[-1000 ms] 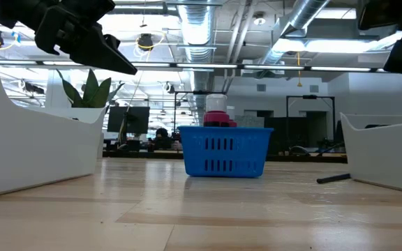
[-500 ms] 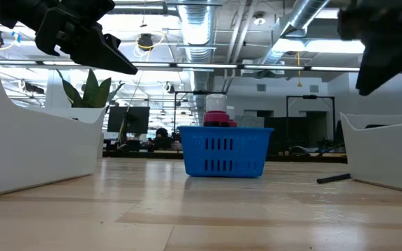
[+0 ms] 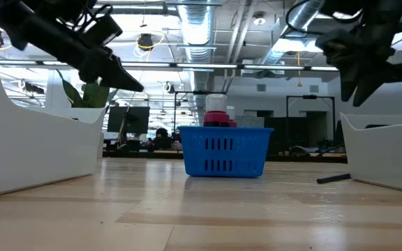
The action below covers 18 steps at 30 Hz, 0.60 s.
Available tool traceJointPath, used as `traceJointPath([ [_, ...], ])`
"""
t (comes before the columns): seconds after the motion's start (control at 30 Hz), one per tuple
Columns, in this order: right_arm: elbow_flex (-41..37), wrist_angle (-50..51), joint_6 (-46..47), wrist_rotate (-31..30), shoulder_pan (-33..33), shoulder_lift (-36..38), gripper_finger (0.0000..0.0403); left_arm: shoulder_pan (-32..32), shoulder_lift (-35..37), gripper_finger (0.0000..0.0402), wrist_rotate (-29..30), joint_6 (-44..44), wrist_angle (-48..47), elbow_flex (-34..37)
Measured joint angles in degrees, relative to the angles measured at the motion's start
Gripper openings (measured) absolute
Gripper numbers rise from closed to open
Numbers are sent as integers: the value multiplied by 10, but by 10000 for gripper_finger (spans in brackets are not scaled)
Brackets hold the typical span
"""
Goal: Pick & Place Paint Supplies
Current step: Put the eyeshadow brush into the white bin
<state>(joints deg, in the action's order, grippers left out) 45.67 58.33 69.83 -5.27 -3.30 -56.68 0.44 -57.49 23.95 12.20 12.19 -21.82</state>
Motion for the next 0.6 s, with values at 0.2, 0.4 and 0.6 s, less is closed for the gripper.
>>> traceJointPath([
  [0.2,0,-3,-54,52,-50,-43,112,79,0,76,-19,76,107,7],
  [0.4,0,13,-74,88,-55,-86,112,144,0,76,-20,247,296,7],
  [0.6,0,11,-103,144,-85,-122,112,235,0,76,-81,242,425,7],
])
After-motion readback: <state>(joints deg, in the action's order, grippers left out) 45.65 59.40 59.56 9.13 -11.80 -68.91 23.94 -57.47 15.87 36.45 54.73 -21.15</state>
